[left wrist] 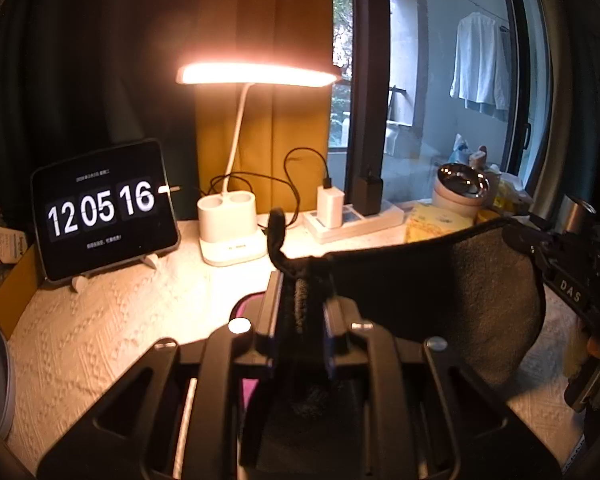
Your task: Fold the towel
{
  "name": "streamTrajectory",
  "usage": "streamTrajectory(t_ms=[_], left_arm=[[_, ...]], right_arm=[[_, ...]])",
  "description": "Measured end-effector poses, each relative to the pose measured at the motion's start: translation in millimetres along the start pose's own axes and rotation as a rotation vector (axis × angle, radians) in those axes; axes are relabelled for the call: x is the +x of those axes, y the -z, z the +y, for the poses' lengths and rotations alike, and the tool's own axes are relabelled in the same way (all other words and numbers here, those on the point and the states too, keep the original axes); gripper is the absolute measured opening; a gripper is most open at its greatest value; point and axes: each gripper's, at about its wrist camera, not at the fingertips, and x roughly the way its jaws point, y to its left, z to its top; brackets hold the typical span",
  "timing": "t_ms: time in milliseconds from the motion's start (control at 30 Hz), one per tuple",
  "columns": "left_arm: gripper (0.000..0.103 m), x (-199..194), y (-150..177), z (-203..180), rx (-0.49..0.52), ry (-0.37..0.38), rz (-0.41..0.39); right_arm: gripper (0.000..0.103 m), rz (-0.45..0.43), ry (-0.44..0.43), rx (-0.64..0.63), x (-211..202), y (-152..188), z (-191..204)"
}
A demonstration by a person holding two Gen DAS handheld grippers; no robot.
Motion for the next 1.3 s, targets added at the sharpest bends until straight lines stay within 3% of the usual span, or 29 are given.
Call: streamTrajectory(t_ms=[600, 1100, 1300], left_arm=[[0.018, 89, -2, 0, 0.027, -0.013, 0.11], [0.02, 141, 11, 17, -0.047, -0.053, 0.265], [0.029, 149, 13, 15, -0.032, -0.075, 0.3]], right_arm=[[0.006, 0.058, 0.025, -0.011, 71, 4, -5], [0.006, 0.212, 0.07, -0.045, 123, 15, -3], [0.006, 0.268, 0.079, -0.05, 134, 17, -4]])
